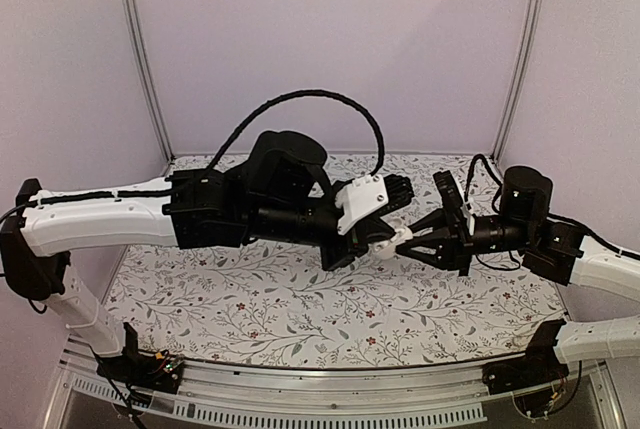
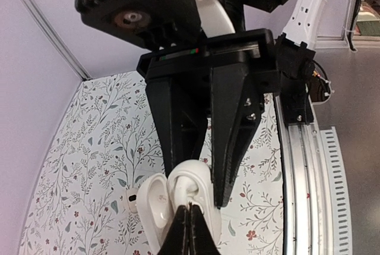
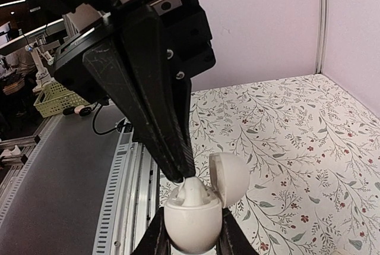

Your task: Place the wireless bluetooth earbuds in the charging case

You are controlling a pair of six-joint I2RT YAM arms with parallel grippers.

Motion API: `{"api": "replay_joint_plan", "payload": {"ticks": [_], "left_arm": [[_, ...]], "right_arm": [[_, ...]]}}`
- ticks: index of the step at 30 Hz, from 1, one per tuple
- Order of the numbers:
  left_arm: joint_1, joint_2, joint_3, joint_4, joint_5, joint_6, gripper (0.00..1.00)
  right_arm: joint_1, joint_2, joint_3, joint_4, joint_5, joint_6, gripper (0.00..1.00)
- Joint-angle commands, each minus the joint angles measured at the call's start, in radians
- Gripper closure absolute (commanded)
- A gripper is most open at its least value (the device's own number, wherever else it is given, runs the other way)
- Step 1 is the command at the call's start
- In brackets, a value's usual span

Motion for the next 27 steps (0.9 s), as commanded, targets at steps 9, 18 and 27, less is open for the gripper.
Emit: {"api": "replay_joint_plan", "payload": {"ticks": [9,18,27], "left_arm": [[0.008,-0.086,-0.051,0.002,0.014,0.019,0.89],[0.103,-0.202,-0.154,0.088,-0.023,-0.054,0.86],[0.128,-0.106,-0.119,0.064,-0.038,-0.076,0.86]], "right_arm": [[0.004,-0.021,0.022,0.042,0.022,0.007,1.00],[0.004,-0.011,0.025,0.045,0.010,0.008,1.00],[0.004,0.004,0.038,0.072,-0.047,0.018,1.00]]}}
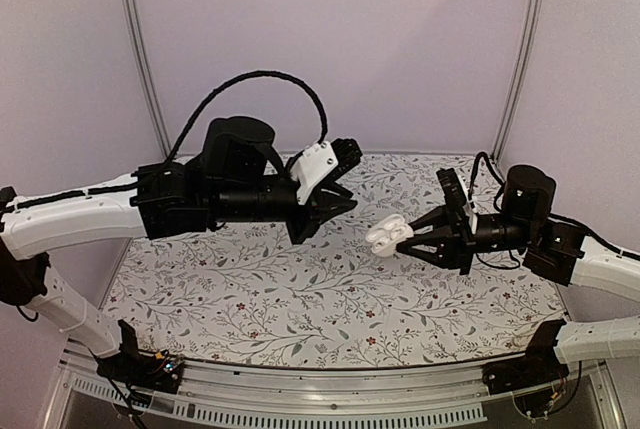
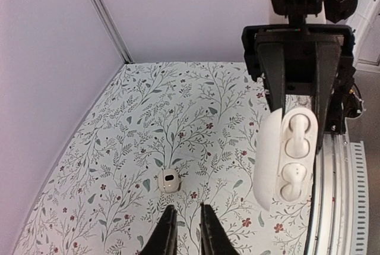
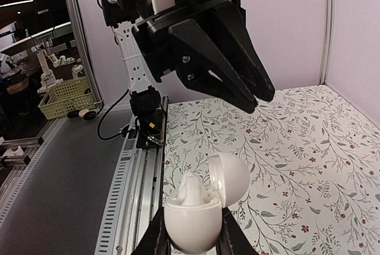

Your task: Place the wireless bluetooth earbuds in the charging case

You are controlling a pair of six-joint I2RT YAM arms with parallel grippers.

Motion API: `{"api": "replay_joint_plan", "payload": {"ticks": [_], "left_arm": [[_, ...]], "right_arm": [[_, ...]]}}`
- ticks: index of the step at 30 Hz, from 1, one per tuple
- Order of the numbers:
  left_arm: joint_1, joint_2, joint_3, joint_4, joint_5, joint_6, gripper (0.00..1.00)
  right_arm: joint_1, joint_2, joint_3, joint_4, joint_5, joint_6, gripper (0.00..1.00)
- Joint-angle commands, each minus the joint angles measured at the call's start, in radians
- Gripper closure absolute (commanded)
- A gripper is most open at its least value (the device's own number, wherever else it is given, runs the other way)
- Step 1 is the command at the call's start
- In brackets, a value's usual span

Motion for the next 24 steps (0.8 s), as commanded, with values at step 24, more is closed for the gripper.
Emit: {"api": "replay_joint_plan", "payload": {"ticks": [24], "left_arm": [[-0.105,0.042,-0.020,0.059,0.051,0.055,0.86]], "right_arm": [[0.002,0.025,0.036,0.041,0.005,0.060,1.00]]}}
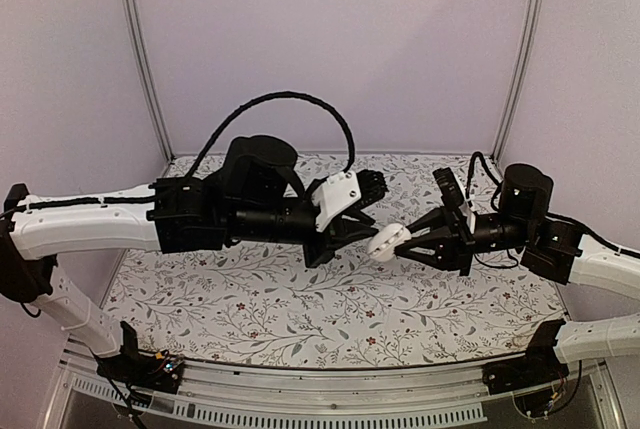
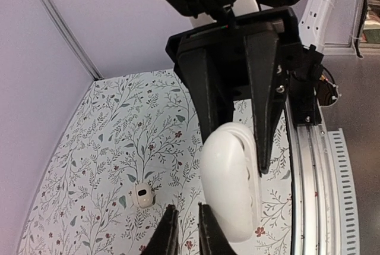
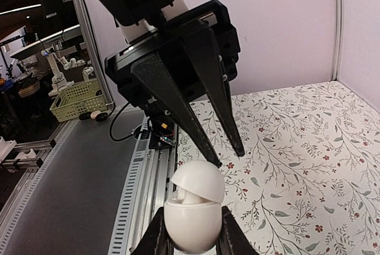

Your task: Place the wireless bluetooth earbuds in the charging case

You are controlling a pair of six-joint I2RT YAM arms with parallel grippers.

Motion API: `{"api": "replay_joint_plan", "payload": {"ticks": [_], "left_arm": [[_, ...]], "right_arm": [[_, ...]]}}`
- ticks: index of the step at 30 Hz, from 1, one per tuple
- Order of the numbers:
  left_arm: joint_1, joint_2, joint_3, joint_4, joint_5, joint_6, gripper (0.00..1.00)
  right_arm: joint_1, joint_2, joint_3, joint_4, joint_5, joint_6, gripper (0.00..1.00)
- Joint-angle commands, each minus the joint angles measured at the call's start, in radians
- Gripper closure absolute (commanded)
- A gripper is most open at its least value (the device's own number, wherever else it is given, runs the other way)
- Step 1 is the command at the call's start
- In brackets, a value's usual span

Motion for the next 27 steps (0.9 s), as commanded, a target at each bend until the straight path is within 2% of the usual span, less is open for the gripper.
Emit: {"api": "replay_joint_plan", "payload": {"ticks": [1,8,14,18,27], "left_arm": [[-0.023,-0.023,-0.018,0.022,-0.038,-0.008,0.84],[0.041,-0.123,-0.100,0.089,0.042,-0.082,0.67],[0.057,-0.161,-0.128,0.108,0.193,-0.088,0.57],[0.053,-0.126,-0.100,0.098,0.227,-0.081,0.58],[0.040,-0.046,-0.027,0.057,0.110,-0.066,0.59]], "right_arm": [[-0.003,0.005,0.024,0.030,0.034,0.014,1.00],[-0.003,0.009,0.031,0.022,0.039,0.009,1.00],[-0.003,0.011,0.035,0.015,0.047,0.004,1.00],[-0.003,0.013,0.038,0.016,0.042,0.002,1.00],[-0.003,0.014,0.040,0.020,-0.019,-0.014,1.00]]}}
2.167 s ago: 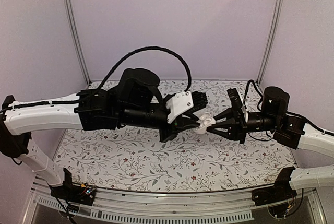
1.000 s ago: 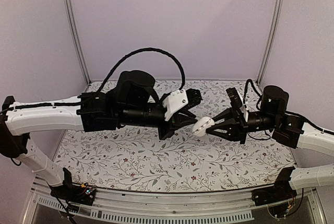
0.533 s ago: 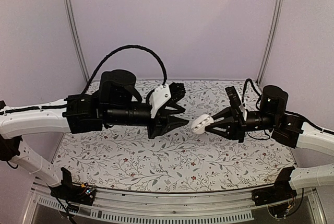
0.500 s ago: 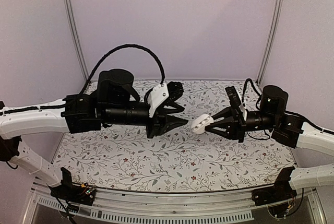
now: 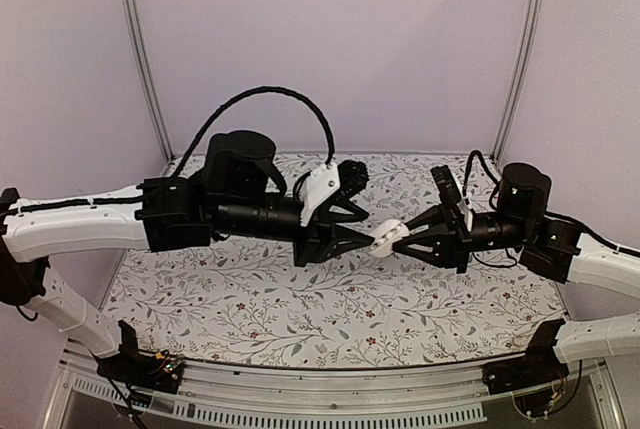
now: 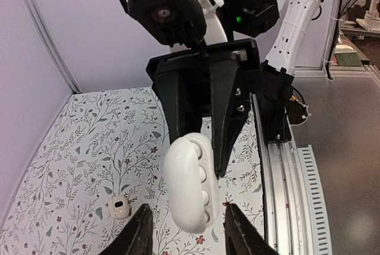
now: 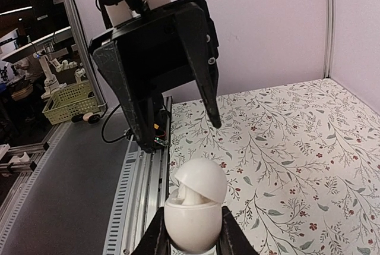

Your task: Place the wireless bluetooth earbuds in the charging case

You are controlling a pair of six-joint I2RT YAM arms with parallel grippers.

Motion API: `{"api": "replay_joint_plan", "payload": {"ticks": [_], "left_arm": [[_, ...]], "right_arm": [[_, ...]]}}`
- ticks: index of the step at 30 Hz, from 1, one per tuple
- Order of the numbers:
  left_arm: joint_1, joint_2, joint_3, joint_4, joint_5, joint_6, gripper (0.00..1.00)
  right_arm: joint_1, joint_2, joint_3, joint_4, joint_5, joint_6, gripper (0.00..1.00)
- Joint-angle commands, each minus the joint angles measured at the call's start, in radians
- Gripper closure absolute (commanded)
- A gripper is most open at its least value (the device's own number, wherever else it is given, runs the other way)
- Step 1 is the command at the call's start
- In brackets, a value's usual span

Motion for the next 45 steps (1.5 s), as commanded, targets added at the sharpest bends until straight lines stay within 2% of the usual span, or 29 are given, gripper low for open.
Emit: {"api": "replay_joint_plan", "payload": {"ticks": [1,14,20,31,39,45], "left_arm": [[-0.004,0.030,0.052,-0.022,-0.068,0.006,0.59],[0.010,0.039,0.057,-0.071,-0.172,-0.002,0.62],[0.002,-0.038,-0.009,-0.005,-0.059,0.017,0.56],[-0.024,0.040,0.071,-0.031,-0.040,0.013,0.54],[-0.026,0.068,0.090,-0.042,-0.060,0.012,0.55],[-0.026,0.064,0.080,-0.044,-0.046,0.014,0.64]], "right_arm": [[-0.003,0.000,0.033,0.020,-0.056,-0.019,1.00],[-0.003,-0.026,0.012,0.058,-0.134,-0.021,1.00],[-0.003,-0.013,0.023,0.027,-0.069,-0.021,1.00],[-0.003,0.009,0.033,0.012,-0.052,-0.021,1.00],[-0.003,0.015,0.040,0.010,-0.050,-0.021,1.00],[-0.002,0.011,0.039,0.010,-0.041,-0.021,1.00]]}}
